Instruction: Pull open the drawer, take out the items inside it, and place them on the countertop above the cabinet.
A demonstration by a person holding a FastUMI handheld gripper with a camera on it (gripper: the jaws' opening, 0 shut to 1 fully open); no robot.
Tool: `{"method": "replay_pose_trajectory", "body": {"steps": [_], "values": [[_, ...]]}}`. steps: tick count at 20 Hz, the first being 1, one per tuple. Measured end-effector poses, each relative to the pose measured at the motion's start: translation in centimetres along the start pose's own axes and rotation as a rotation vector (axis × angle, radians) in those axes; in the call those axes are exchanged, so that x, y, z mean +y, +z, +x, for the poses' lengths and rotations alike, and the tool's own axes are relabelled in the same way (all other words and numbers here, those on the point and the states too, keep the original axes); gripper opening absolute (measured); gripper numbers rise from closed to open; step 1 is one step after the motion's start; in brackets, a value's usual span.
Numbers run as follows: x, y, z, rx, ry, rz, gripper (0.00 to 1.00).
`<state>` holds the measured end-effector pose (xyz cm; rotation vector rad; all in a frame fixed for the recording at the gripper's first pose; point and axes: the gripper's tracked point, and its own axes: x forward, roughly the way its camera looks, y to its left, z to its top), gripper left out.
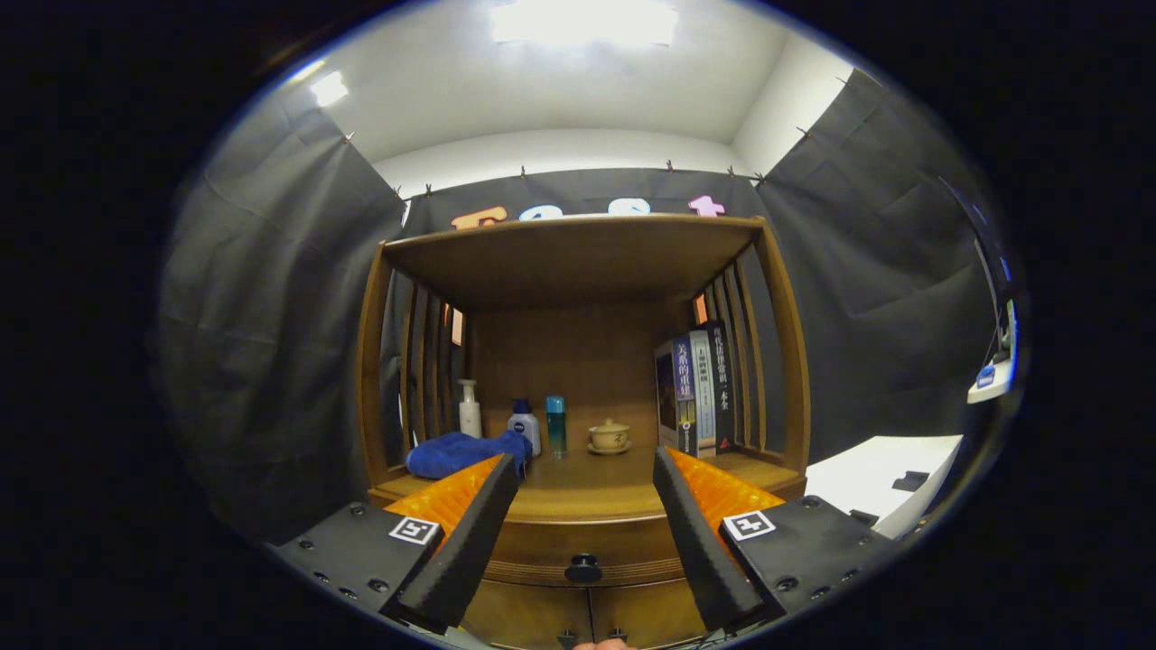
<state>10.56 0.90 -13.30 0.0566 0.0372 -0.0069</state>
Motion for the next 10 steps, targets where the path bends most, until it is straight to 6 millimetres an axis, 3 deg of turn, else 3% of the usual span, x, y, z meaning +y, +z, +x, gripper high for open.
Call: {"method": "replay_pose_trajectory", "body": {"steps": [7,10], "values": [[-0.9,-8.9,4.0,0.129,0.012,-0.09,0.99],[-1.1,-11.2,5.4,0.164,-0.003,-0.069,0.99]]}}
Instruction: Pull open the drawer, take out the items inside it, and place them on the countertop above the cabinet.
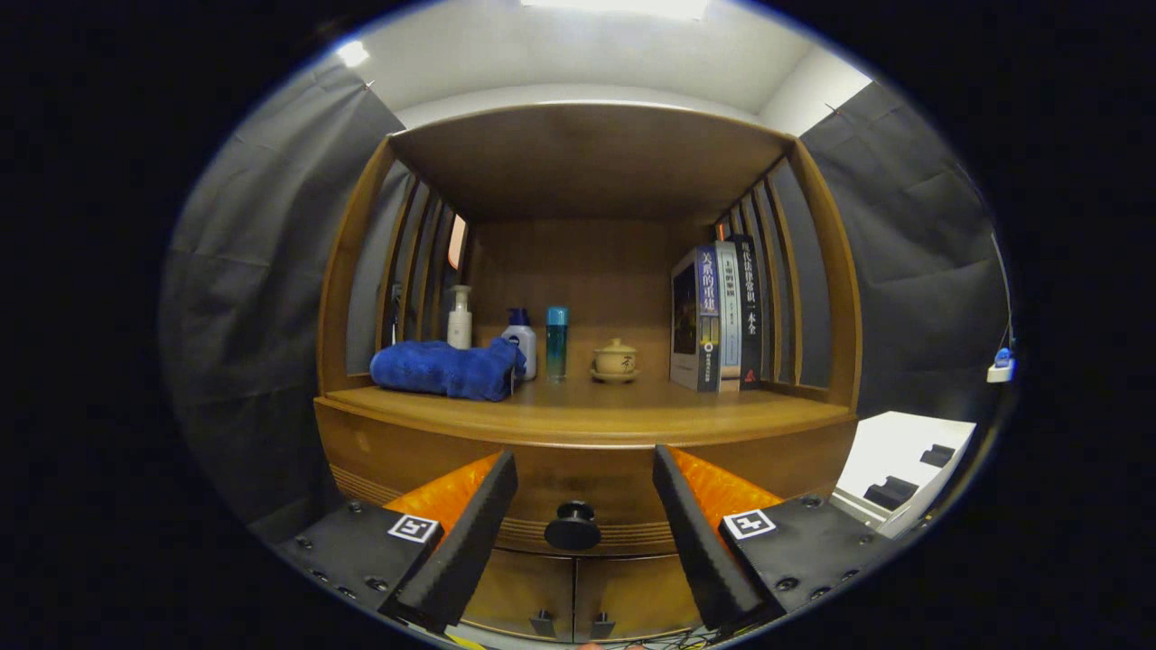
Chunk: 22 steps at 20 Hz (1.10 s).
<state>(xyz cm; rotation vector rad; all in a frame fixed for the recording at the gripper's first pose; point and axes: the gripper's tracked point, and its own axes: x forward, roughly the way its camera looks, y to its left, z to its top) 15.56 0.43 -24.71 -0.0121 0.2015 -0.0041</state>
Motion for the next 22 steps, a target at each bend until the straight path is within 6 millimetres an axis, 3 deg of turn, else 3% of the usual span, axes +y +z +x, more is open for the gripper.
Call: {"method": "replay_pose_trajectory", "body": {"steps": [4,11,13,18,22], "values": [[0.6,-2.7,1.2,0.067,0.024,0.014,0.97],[0.6,-4.9,3.0,0.133,0.017,0.049,0.8],[0.1,-4.7,3.4,0.133,0.006,0.038,0.8],[0.8,-4.8,3.1,0.131,0.029,-0.023,0.54],[0.8,-5.0,2.8,0.155,0.009,0.048,0.36]]}}
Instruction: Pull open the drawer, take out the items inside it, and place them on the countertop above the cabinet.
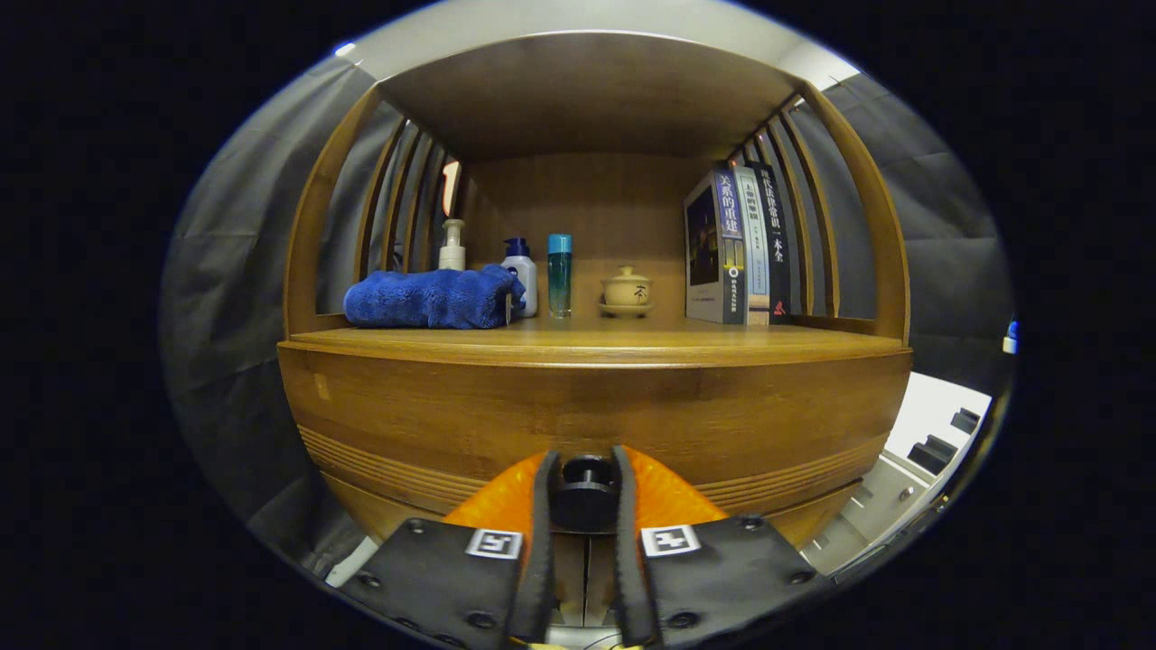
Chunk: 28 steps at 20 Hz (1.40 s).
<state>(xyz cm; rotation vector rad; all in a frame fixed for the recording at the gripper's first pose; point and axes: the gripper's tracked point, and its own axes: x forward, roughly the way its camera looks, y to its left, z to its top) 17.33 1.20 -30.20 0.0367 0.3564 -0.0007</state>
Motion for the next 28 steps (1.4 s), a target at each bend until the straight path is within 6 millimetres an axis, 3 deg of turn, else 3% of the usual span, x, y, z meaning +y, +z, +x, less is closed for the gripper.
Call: {"method": "replay_pose_trajectory", "body": {"steps": [9,25,26,28], "values": [[0.4,0.0,-3.9,-0.033,0.003,0.025,0.34],[1.1,-0.4,-13.5,-0.076,0.019,0.041,0.33],[1.2,2.0,-14.6,-0.149,0.01,0.021,0.25],[-0.7,9.7,-17.1,-0.41,-0.126,-0.158,0.08]]}}
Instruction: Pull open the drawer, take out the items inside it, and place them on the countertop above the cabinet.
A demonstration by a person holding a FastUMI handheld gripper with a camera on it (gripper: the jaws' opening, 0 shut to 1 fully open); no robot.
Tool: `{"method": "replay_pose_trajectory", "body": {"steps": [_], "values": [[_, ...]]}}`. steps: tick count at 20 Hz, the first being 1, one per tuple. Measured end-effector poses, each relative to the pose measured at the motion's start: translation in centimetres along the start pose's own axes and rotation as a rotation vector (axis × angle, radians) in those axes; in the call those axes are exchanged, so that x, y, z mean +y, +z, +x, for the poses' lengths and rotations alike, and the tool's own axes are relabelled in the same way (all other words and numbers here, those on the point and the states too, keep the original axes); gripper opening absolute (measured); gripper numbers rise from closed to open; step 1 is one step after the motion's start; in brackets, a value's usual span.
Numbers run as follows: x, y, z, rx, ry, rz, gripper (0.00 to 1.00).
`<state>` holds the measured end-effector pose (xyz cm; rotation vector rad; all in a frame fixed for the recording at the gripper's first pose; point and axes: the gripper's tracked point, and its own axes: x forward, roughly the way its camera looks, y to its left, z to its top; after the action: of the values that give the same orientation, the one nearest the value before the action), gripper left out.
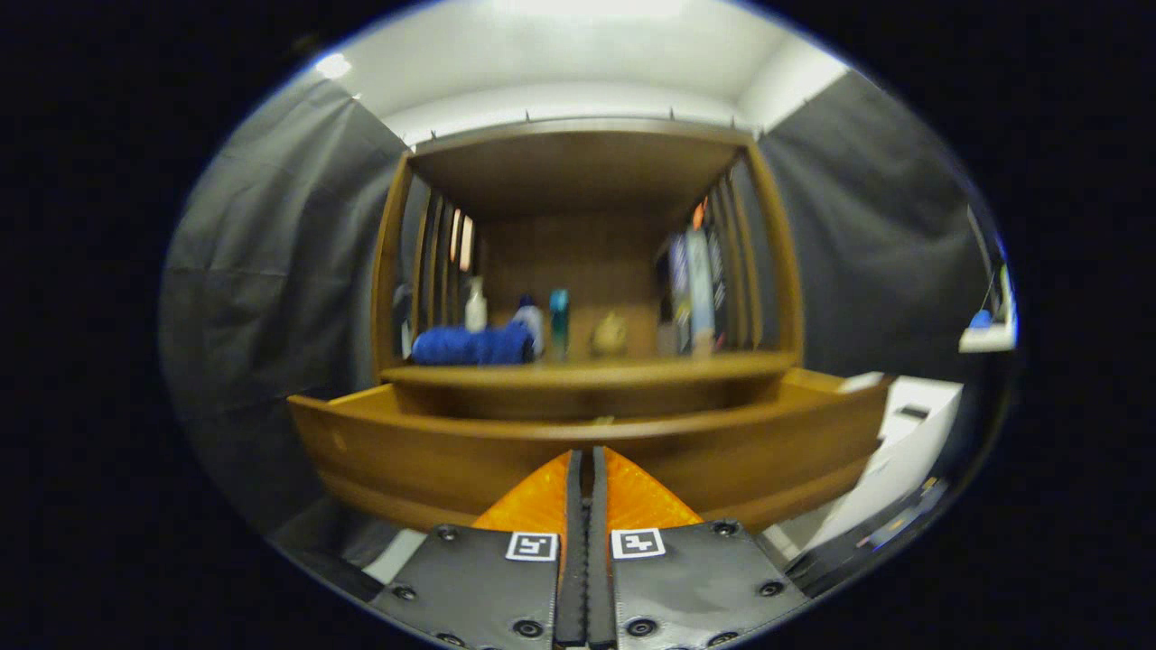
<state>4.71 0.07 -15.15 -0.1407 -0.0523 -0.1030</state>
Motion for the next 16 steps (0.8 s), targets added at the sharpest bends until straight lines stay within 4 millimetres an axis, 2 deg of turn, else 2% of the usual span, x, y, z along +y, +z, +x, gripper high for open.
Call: {"method": "replay_pose_trajectory", "body": {"steps": [1,2,4,5,7,9,11,13,14,16], "values": [[-0.5,1.8,0.2,-0.025,0.005,-0.083,0.08],[0.6,1.5,-0.2,0.005,0.069,-0.091,0.08],[1.9,0.6,-1.4,0.085,0.148,0.017,0.08],[3.0,-0.4,-2.0,0.119,0.183,0.068,0.09],[3.0,-2.7,-2.6,0.173,0.179,0.105,0.29],[1.8,-6.0,-2.0,0.253,0.139,0.098,0.34],[2.2,-9.0,-2.2,0.327,0.145,0.096,0.4],[3.0,-9.4,-1.6,0.337,0.162,0.101,0.45],[3.1,-10.8,-2.9,0.343,0.152,0.082,0.48],[3.4,-12.9,-3.1,0.392,0.128,0.087,0.54]]}}
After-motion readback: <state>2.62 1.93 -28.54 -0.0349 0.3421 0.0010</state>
